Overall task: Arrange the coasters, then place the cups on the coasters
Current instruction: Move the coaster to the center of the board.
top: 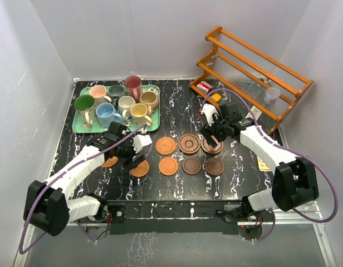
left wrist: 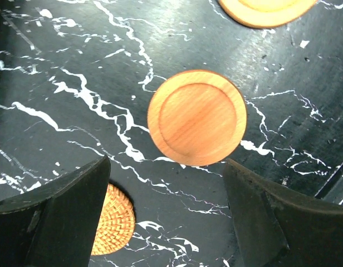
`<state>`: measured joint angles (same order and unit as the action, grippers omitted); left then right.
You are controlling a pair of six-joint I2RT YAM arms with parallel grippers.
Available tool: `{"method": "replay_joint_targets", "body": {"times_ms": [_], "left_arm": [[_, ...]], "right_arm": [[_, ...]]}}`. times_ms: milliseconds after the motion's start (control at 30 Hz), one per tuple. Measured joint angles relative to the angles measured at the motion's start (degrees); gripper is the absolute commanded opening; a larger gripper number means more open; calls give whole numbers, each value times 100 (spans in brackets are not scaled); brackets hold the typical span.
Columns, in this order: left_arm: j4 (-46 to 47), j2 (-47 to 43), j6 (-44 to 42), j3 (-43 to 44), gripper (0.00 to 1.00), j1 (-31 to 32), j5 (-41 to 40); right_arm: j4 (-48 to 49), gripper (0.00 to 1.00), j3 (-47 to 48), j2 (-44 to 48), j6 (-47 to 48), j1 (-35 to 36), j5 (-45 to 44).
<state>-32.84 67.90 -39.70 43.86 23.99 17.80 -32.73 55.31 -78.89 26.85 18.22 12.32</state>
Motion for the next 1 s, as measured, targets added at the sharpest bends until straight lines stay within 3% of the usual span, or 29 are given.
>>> {"method": "replay_joint_targets", "body": {"times_ms": [400,667,1000], "left_arm": [[455,-210,824,31,83,-1279,-516],[588,-212,1244,33,93,-2505,-605],[782,-90,1322,22,94,-2892,-920]], "right_arm": [[258,81,225,-111,-459,-177,-111],[382,98,225,55,-776,-800,-31],[452,98,190,358,-796,-925,127]]}}
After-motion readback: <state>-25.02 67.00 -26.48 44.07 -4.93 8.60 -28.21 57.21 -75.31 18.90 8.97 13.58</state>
